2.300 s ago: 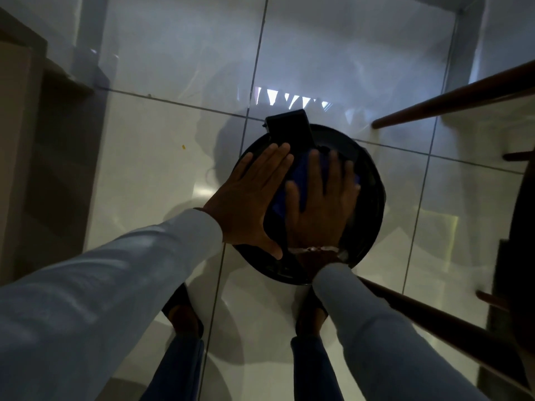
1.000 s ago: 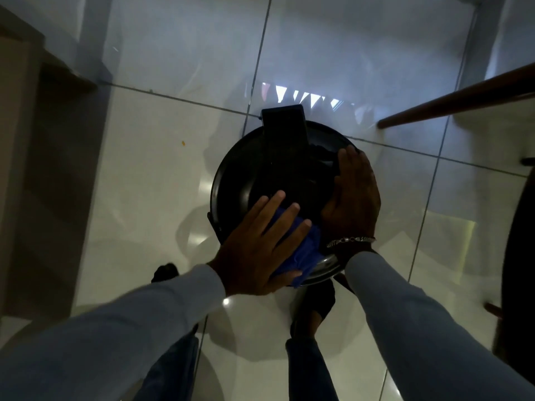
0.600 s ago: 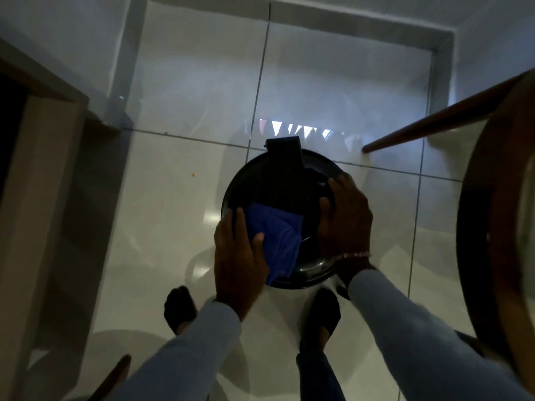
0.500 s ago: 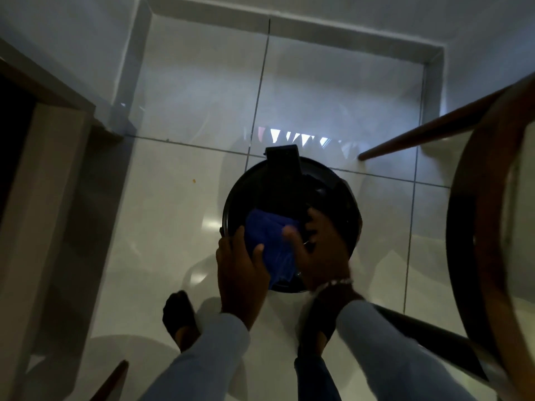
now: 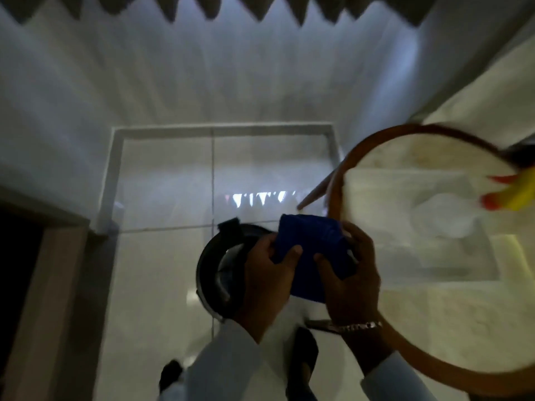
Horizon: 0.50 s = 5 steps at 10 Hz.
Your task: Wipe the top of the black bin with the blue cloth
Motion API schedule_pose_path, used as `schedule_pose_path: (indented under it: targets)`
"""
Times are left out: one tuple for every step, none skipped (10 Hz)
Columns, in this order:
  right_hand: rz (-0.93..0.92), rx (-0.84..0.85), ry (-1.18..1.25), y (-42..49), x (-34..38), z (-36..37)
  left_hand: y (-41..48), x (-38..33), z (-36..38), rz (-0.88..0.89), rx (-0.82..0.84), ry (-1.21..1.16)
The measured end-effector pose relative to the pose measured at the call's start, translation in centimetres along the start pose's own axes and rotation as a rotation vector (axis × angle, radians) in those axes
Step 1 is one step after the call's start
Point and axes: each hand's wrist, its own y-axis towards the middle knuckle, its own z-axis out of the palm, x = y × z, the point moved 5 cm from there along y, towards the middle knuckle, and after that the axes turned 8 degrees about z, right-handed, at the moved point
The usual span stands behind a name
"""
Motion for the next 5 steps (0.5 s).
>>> schedule_pose_path:
  targets:
    - [0.048,-0.185,-0.004,3.9,0.1,-6.4,-1.3,-4.2,7.2,0.04,0.084,-0.031]
    - [0.197,-0.249,-0.018,7.9,-2.2,-9.1,-1.8,-6.3,13.2,0.075,0.249,0.091]
    - [0.31,-0.119,-0.067,11.2,-5.5,-8.7,-1.3,-5.8,15.6,0.009,0.301,0.249]
    - [0.413,0.072,-0.178,14.0,-8.3,-7.3,-0.5,-5.7,14.6,0.092,0.315,0.276]
    - [0.466,0.211,-0.438,13.7,-9.5,-6.9,-0.9,-7.4,11.1,0.224,0.214,0.311]
